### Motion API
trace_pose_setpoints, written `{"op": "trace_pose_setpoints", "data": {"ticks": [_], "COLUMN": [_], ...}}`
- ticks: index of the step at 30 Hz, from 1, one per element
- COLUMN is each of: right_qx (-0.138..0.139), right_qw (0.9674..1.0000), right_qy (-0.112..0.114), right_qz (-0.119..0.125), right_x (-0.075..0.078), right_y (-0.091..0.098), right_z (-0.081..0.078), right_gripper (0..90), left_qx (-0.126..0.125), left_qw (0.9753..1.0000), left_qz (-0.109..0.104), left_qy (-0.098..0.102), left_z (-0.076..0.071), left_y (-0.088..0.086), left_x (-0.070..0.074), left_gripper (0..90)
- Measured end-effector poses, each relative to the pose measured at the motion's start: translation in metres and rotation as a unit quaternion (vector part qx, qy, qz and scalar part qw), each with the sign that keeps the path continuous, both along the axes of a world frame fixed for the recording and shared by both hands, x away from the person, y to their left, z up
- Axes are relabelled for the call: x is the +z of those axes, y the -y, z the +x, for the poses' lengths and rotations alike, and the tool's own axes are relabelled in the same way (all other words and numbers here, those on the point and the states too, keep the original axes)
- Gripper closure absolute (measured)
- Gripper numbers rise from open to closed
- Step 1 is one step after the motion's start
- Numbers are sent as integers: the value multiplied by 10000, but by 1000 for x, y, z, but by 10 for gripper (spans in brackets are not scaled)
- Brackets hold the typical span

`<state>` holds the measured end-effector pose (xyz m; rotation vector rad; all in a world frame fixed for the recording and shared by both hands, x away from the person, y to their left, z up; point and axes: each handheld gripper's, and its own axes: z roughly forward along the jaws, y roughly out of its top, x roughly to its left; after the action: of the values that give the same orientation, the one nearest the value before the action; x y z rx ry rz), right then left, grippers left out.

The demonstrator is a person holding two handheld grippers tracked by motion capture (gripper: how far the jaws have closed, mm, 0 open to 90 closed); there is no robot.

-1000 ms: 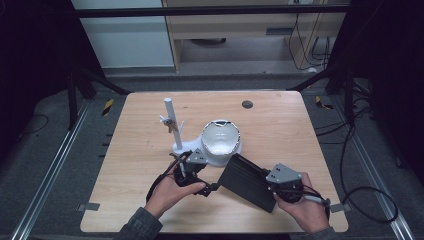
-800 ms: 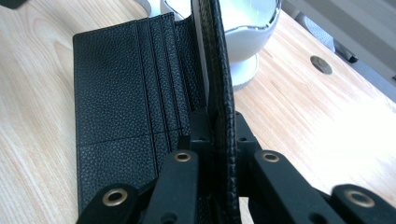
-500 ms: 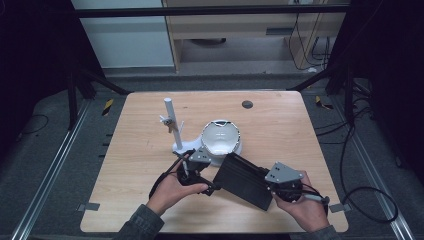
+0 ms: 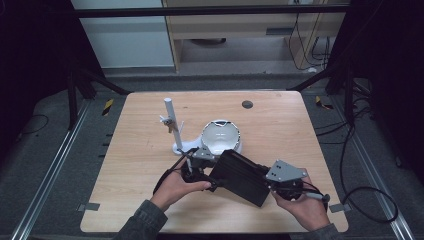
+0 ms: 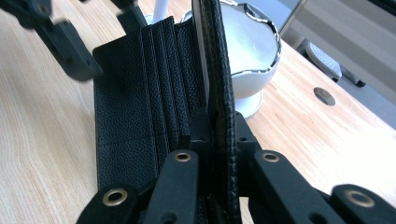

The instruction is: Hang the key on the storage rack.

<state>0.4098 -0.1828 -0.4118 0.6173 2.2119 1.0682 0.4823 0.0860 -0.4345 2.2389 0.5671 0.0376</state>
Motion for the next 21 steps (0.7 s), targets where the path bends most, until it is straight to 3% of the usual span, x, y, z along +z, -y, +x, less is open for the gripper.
{"op": "trace_pose_setpoints", "data": {"ticks": [6,9,10,14,15,18,19,20,21], "right_qx": [48,44,76,154,179,197,232,232,252], "right_qw": [10000,9999,9999,9998,9998,9997,9995,9995,9993], "right_qy": [67,71,61,62,39,-20,-111,-111,-193], "right_qz": [52,59,61,95,108,127,180,180,171], "right_x": [3,2,1,-2,-6,-12,-17,-17,-20], "right_y": [1,1,2,4,6,7,5,5,4], "right_z": [-2,-2,-3,-5,-6,-8,-10,-10,-11], "right_gripper": [841,840,838,824,794,752,653,653,598], "left_qx": [-119,-144,-101,-147,-177,-213,-162,-162,-157], "left_qw": [9999,9998,9991,9984,9983,9992,9994,9994,9996], "left_qz": [-28,29,-60,-221,-272,-150,-166,-166,-105], "left_qy": [-115,-153,-415,-505,-489,-291,-242,-242,-199], "left_z": [6,8,10,7,4,-4,-8,-8,-9], "left_y": [6,4,-1,-5,-6,-5,-4,-4,-3], "left_x": [3,7,11,20,24,37,44,44,49], "left_gripper": [311,535,611,780,795,802,807,808,808]}}
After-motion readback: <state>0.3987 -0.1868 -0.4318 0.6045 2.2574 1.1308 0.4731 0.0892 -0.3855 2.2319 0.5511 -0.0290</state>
